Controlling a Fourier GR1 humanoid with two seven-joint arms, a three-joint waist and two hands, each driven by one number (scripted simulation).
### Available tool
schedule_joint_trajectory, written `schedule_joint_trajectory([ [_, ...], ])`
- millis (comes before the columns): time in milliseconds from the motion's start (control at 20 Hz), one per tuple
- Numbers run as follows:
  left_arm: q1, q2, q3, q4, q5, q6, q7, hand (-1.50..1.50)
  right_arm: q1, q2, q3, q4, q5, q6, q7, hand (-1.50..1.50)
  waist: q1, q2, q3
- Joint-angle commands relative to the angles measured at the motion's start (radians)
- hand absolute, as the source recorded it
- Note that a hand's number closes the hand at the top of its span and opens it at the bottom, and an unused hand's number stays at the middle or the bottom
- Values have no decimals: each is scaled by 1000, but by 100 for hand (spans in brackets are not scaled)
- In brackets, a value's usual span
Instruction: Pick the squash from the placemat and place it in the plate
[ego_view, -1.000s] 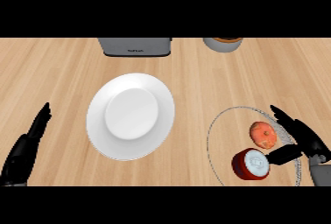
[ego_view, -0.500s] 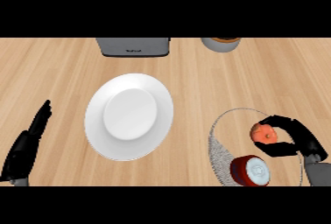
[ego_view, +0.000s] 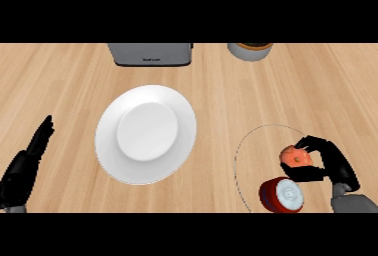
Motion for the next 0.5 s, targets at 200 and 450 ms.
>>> schedule_joint_trajectory([
  [200,45,-5,19,-17,-1,19,-17,0,188,43,193,-258,460,-269,385,150,-22,-7,7],
  [450,25,-4,18,0,0,9,5,0,282,97,316,-557,735,-306,583,150,-29,0,9],
])
